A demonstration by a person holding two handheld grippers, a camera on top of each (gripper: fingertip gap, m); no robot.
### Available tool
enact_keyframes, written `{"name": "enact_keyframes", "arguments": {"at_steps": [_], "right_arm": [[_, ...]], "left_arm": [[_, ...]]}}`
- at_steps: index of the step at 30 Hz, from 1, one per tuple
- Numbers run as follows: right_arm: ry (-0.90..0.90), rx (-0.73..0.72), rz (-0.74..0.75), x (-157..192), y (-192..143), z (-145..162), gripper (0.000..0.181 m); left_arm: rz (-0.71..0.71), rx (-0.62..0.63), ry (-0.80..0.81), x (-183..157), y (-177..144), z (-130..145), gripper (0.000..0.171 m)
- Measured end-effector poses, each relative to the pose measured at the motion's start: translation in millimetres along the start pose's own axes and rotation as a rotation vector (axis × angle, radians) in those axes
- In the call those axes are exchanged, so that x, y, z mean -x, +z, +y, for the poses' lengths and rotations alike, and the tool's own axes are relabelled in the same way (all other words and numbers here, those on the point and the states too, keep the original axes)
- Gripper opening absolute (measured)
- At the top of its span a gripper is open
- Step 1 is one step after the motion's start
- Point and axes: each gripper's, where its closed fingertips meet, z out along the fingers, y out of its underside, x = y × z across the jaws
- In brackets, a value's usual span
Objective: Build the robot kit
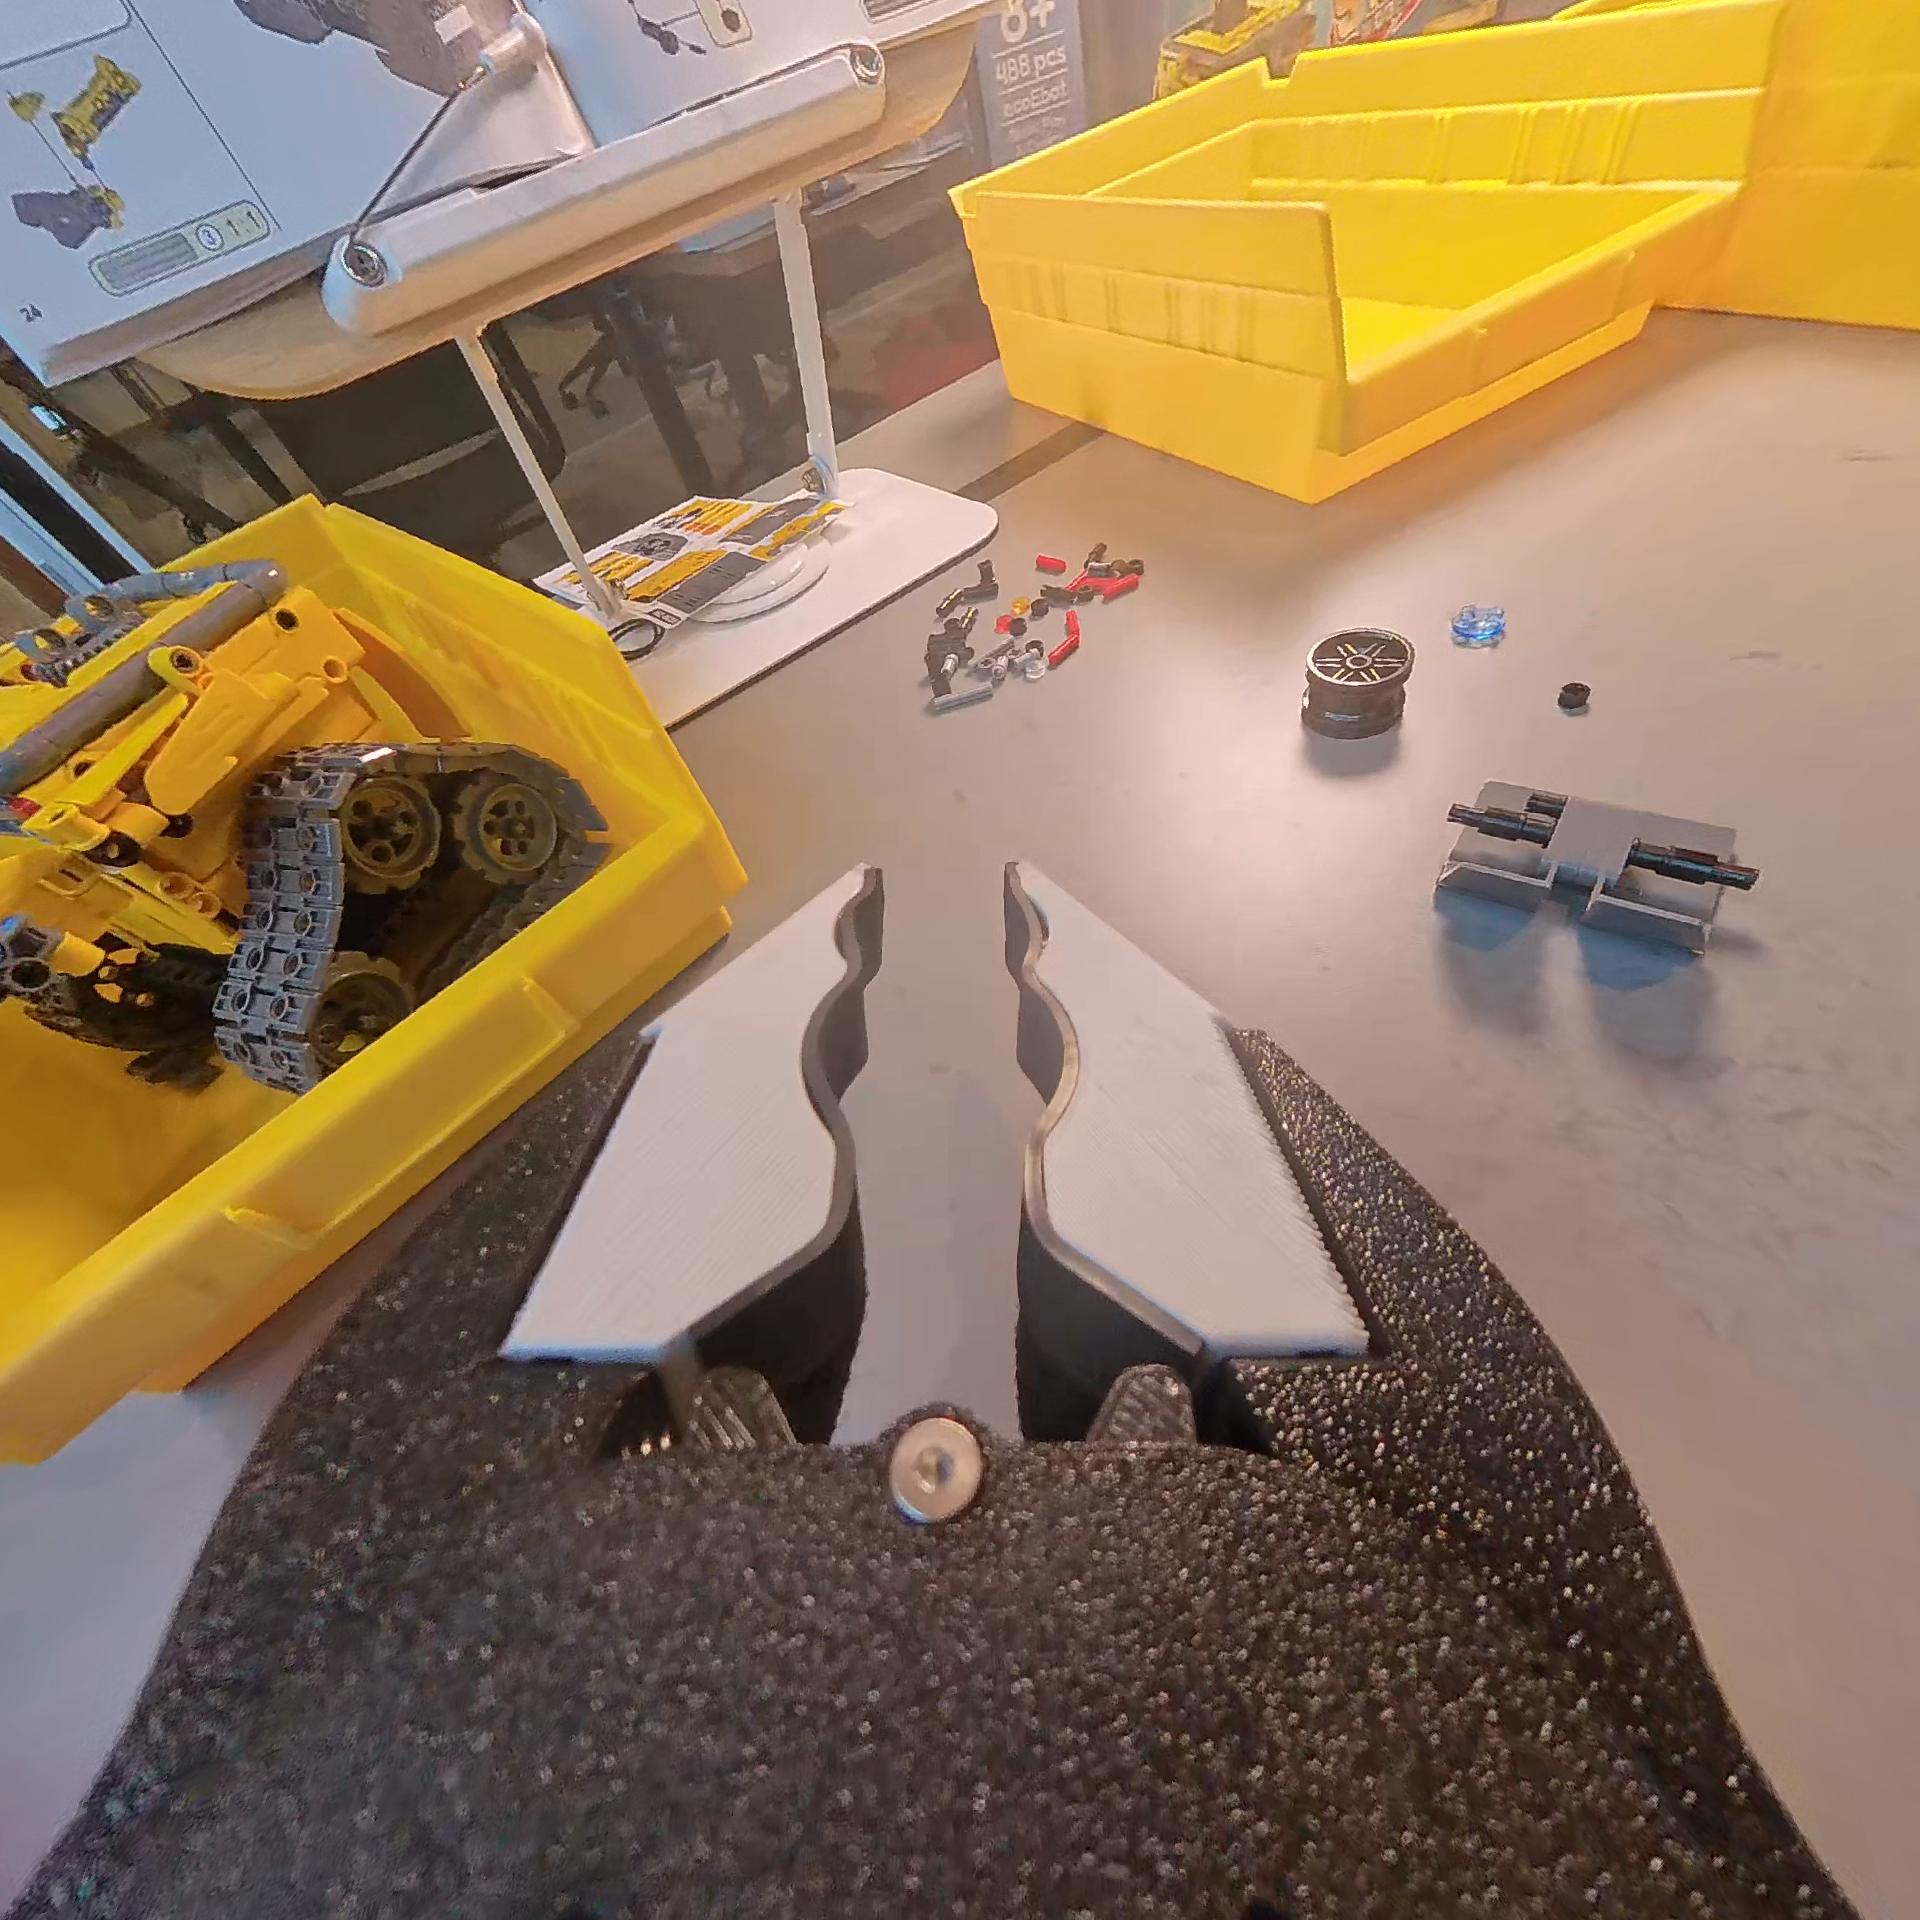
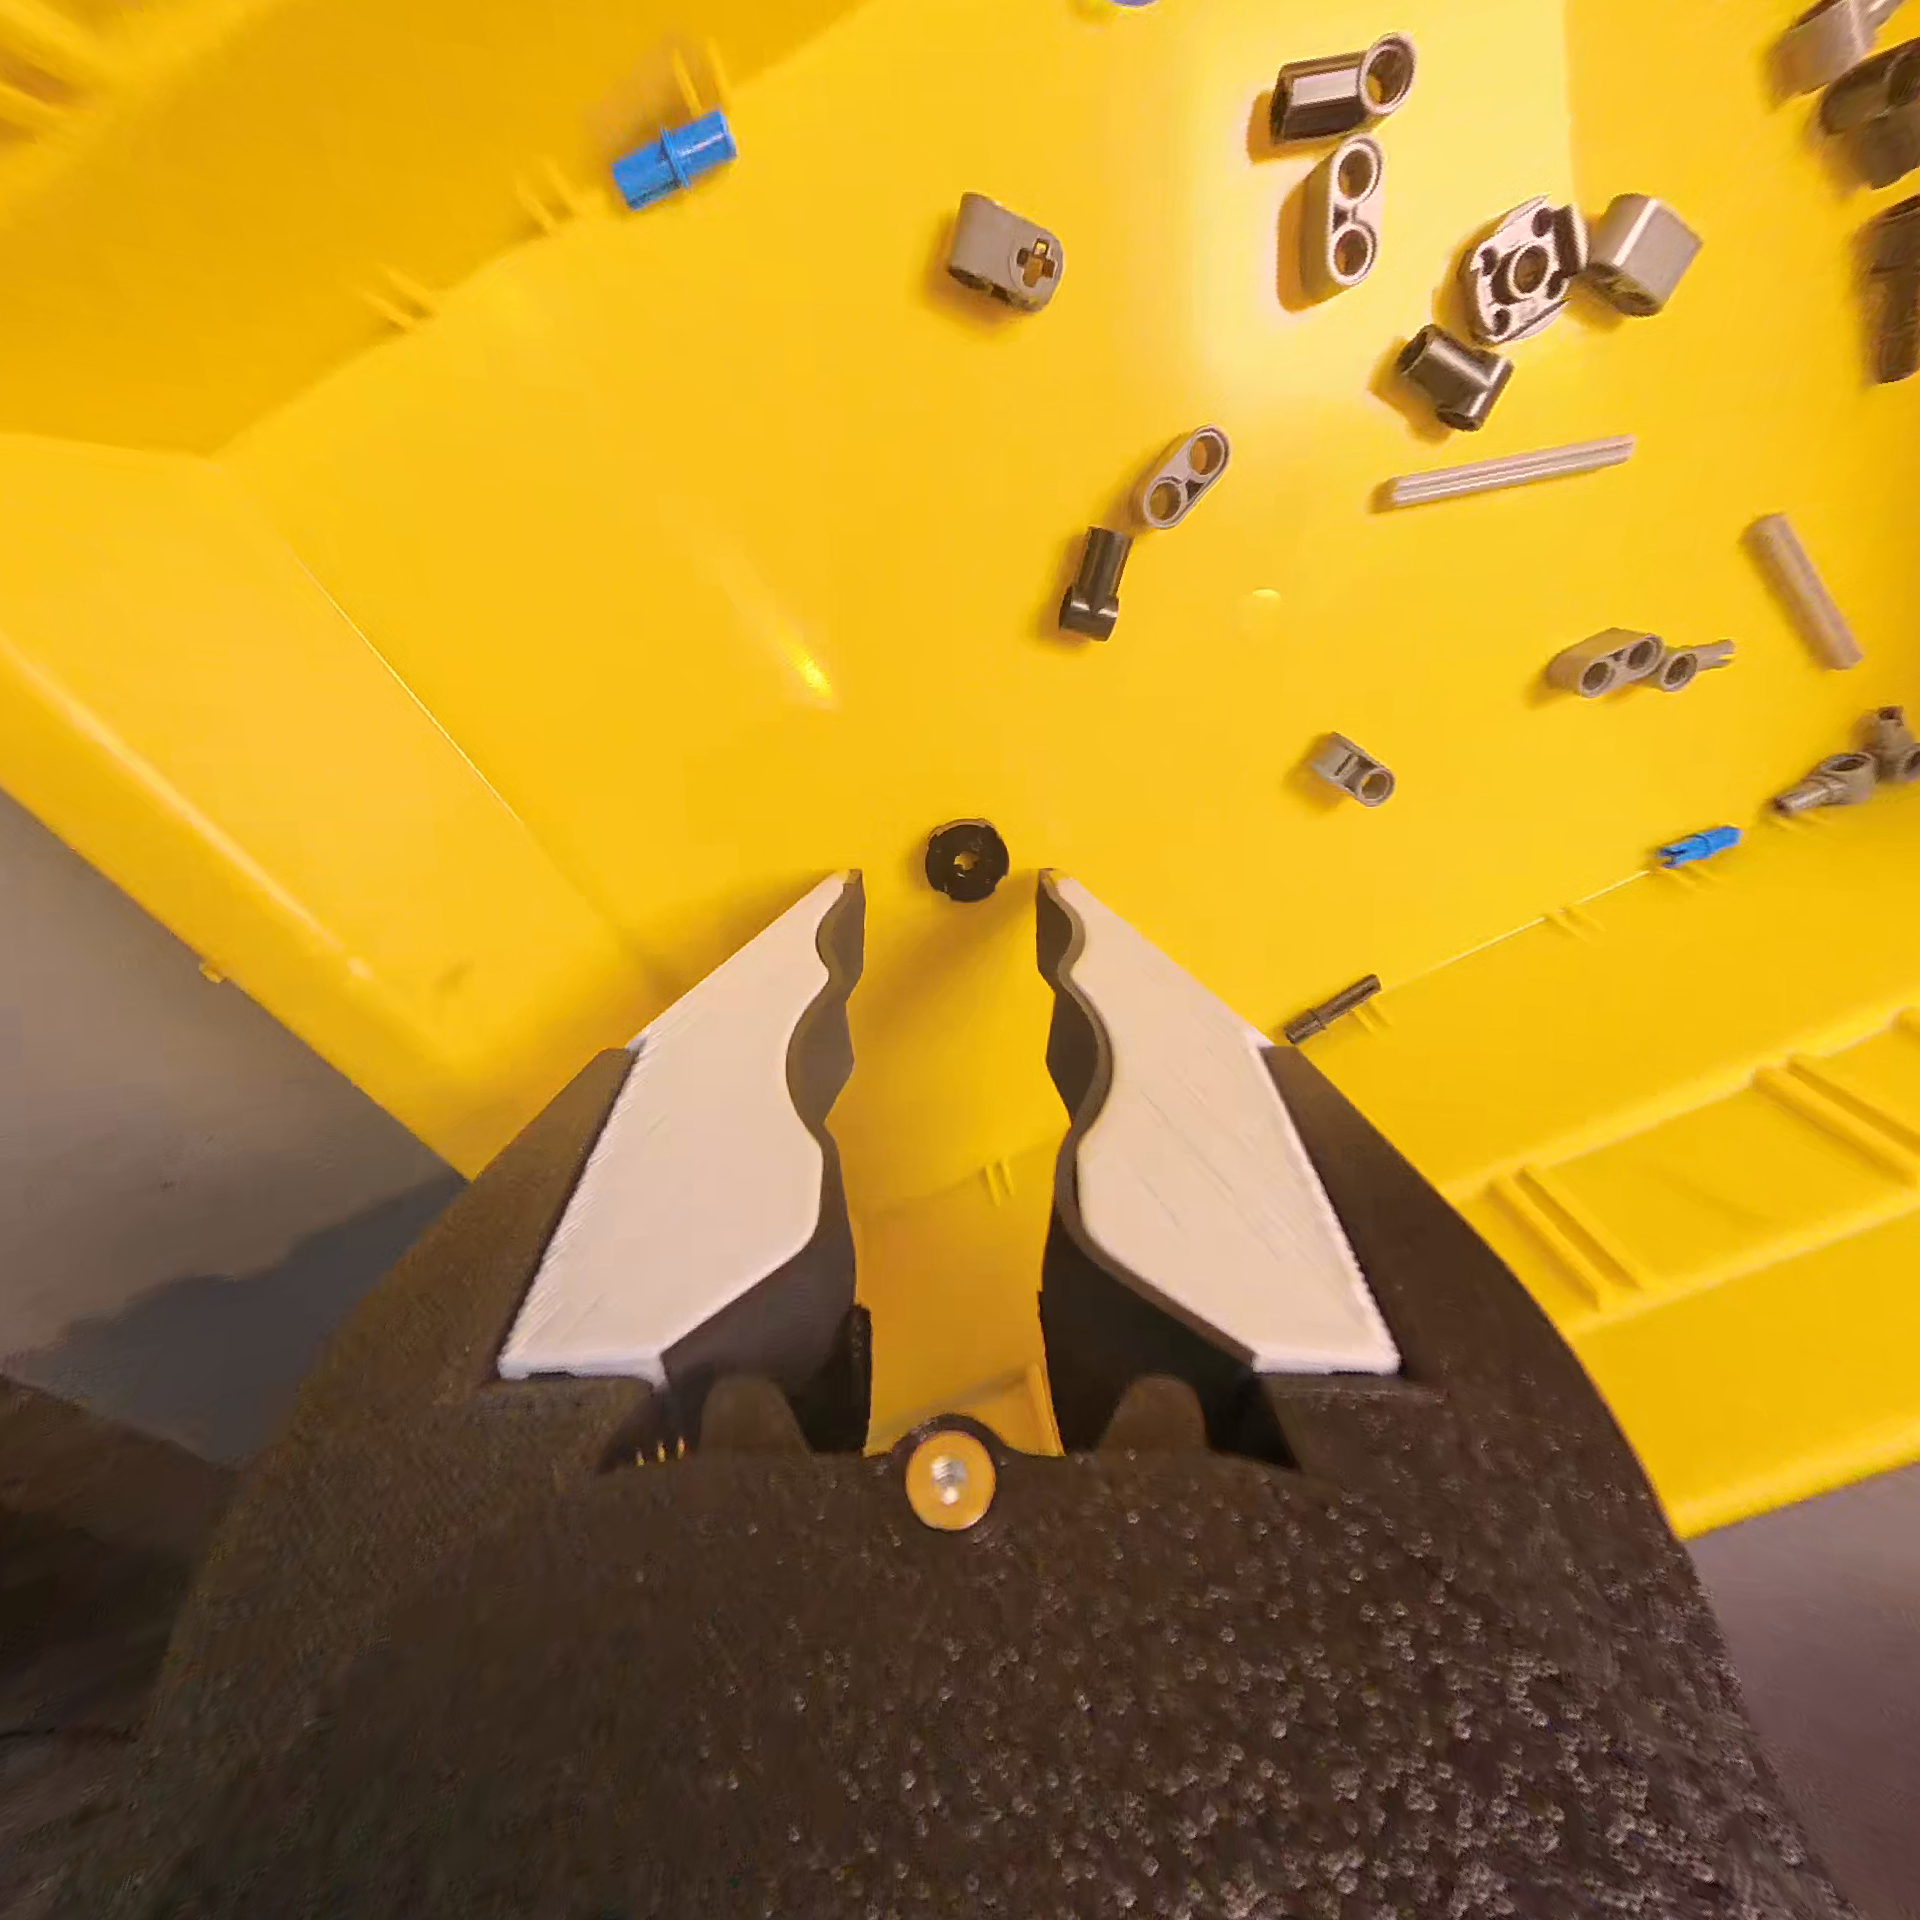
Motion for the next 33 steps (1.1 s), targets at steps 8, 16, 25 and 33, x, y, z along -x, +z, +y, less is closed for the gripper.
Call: {"name": "enact_keyframes", "arguments": {"at_steps": [8,16,25,33], "right_arm": [[0.036,-0.008,-0.107,2.8,2.0,-3.9,0.020],[0.023,-0.454,-0.006,5.5,-79.0,-78.7,0.016],[-0.071,-0.984,-0.092,126.4,-149.3,-243.8,0.016],[-0.027,-0.811,-0.235,173.6,-33.3,-317.0,0.016]], "left_arm": [[0.005,0.019,0.007,-2.8,5.0,4.9,0.022],[0.000,-0.007,-0.003,0.3,0.6,2.0,0.022],[0.079,-0.051,0.002,-16.9,2.3,-8.6,0.022],[0.163,-0.081,0.031,-32.7,-6.1,-11.2,0.022]]}}
